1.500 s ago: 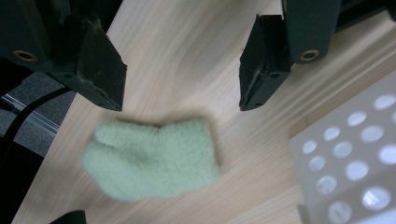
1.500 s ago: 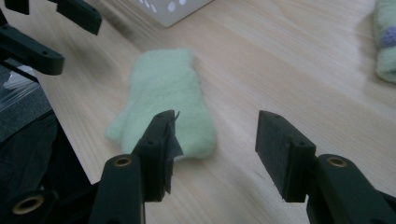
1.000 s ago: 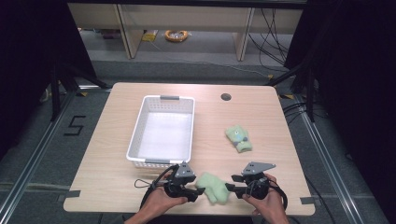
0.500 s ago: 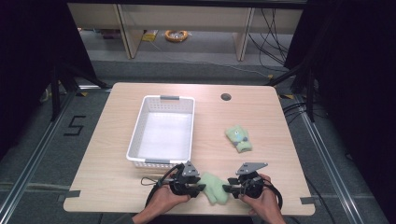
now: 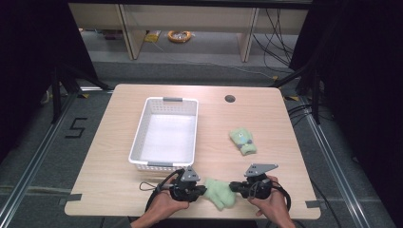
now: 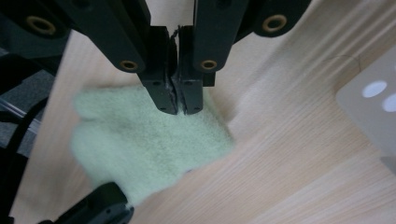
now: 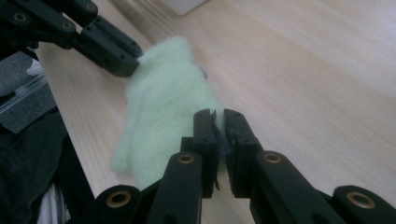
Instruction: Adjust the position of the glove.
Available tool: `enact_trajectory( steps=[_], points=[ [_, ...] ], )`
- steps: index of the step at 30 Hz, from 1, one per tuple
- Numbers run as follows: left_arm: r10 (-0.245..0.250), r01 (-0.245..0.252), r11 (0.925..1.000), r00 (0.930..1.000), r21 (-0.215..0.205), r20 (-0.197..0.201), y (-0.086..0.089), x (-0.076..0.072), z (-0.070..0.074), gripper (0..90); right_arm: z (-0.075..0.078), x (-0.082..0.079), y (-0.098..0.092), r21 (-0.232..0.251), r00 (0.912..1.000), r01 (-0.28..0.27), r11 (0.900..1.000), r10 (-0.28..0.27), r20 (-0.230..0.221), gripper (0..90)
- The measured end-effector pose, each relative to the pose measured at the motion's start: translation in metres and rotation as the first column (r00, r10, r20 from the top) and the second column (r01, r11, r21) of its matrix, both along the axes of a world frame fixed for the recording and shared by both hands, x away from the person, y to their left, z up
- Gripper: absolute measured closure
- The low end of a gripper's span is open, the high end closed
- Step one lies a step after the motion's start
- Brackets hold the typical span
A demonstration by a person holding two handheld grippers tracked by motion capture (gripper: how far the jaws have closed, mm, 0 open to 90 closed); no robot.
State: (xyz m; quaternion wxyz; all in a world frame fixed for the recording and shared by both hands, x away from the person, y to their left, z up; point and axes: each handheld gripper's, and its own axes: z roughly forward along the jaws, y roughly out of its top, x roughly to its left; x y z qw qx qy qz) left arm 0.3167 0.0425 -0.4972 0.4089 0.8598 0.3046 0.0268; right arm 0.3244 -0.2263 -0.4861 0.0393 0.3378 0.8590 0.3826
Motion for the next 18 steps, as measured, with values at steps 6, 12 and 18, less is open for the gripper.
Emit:
enact_trajectory(
  steps=[6,12,18],
  points=[
    [-0.038,0.036,0.9984,0.9986,-0.044,-0.037,-0.008,-0.009,0.004,86.1,0.013,0.004,-0.01,0.013,0.9999,0.001,1.0,0.0,-0.013,85.1],
    [-0.025,0.023,0.9986,0.9988,-0.048,-0.042,-0.015,-0.011,0.0,85.9,0.01,0.012,-0.011,-0.009,0.9999,-0.006,1.0,0.006,-0.012,85.1],
    [-0.023,0.022,0.9997,0.9991,-0.012,-0.035,-0.015,-0.009,-0.008,84.7,-0.001,0.021,-0.009,-0.049,0.9995,0.006,0.999,-0.008,-0.03,84.8]
  ],
)
